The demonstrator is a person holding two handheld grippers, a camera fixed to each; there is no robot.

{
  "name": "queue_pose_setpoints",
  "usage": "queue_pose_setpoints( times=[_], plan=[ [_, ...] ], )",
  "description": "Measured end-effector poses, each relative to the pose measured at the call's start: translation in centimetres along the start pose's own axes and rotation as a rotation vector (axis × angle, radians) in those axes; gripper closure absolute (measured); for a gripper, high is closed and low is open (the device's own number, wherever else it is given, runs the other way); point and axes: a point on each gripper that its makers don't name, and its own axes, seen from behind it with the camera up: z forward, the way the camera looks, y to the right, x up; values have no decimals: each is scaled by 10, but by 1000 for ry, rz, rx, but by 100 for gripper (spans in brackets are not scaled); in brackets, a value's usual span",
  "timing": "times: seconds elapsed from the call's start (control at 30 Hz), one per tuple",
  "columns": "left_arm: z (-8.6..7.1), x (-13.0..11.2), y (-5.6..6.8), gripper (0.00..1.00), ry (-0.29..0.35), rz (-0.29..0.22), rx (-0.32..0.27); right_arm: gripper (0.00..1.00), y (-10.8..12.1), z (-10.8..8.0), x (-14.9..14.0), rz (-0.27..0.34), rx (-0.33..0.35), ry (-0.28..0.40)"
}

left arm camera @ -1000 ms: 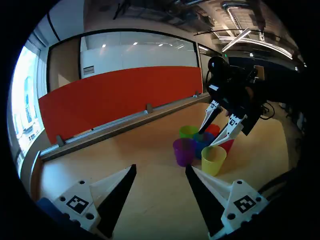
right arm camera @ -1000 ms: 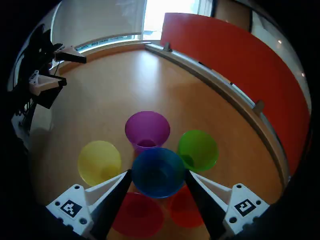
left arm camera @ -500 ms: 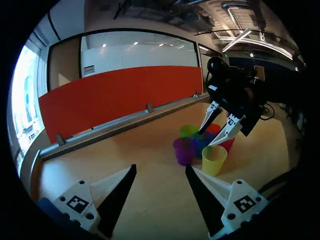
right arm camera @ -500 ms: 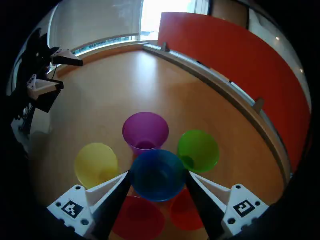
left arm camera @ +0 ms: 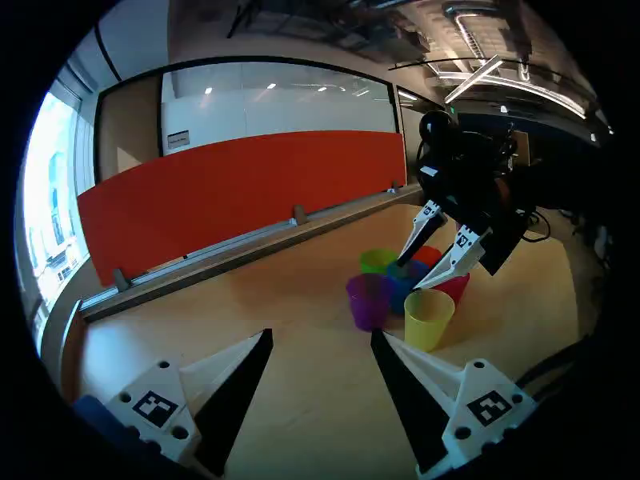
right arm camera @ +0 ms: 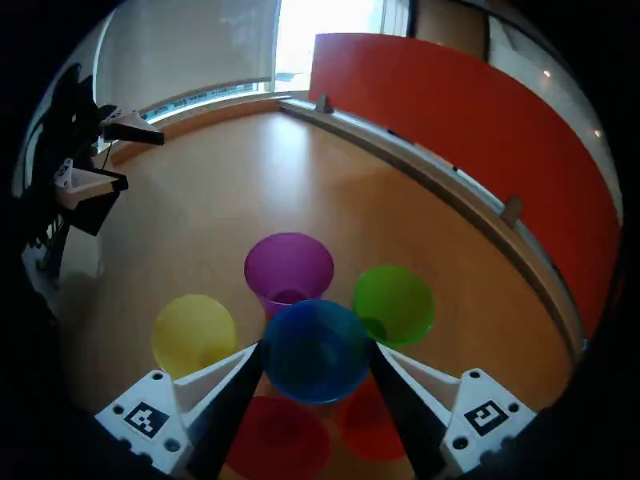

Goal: Pour water

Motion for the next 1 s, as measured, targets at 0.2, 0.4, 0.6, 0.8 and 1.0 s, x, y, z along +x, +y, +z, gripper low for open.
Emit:
queue_pose_setpoints(
  times=[0.2, 0.4, 0.6, 0.8, 1.0],
  plan=[
    [1, 1, 1, 9, 0, 1, -1, 7, -2, -1, 2, 19, 2, 32],
    [1, 2, 2, 9, 3, 0, -1, 7, -3, -3, 8, 33, -1, 77],
    [0, 5, 3, 9, 8, 0, 2, 7, -5, -9, 19, 49, -7, 139],
    [-1, 8, 4, 9, 15, 1, 3, 7, -8, -18, 33, 56, -13, 209],
    [-1, 13, 5, 9, 24, 4, 4, 7, -10, -29, 48, 59, -25, 282]
  ],
)
